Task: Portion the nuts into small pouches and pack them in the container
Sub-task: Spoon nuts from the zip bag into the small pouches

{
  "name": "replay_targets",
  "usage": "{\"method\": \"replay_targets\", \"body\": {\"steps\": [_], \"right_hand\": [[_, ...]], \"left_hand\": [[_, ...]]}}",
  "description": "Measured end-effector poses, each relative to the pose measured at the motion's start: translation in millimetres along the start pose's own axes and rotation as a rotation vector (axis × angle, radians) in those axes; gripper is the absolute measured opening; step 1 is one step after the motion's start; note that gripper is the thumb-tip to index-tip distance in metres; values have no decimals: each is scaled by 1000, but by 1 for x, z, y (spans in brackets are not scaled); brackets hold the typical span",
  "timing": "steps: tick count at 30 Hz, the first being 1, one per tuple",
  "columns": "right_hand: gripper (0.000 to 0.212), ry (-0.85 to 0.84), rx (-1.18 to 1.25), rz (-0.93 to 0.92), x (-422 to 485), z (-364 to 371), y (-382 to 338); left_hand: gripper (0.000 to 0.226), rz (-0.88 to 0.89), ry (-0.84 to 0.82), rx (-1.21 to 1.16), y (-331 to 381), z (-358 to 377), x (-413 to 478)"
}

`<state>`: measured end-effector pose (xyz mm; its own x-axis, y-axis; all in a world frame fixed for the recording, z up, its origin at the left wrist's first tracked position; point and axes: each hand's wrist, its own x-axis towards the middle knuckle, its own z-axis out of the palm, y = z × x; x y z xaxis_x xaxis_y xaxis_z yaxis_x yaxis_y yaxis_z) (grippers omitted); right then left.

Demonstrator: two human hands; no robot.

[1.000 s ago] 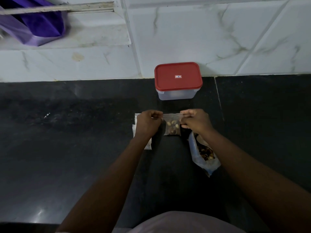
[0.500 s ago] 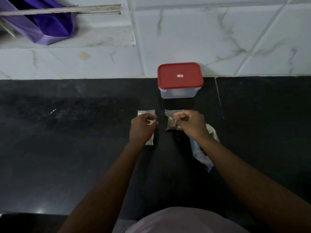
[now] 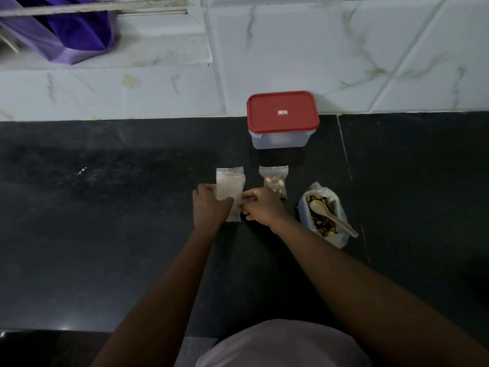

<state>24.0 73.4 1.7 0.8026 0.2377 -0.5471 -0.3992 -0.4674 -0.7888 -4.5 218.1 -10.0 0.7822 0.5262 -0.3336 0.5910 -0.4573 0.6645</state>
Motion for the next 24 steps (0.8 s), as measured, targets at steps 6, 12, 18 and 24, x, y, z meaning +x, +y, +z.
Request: {"method": "replay_targets", "body": {"steps": [6,12,18,24], "right_hand": [[35,39,81,-8,-3,2,0],[21,109,262,5,-16,-19,-3],[15,119,345,-27,-32,-50,0],[18,113,292,-68,-53,-79,6]], "left_hand": [[64,2,22,-79,0,0,-8],[80,82,-3,-199,14,1,-24],[92,232,-97,-283,38,10,-40],[90,351,-232,-274,53,23,-51]]}}
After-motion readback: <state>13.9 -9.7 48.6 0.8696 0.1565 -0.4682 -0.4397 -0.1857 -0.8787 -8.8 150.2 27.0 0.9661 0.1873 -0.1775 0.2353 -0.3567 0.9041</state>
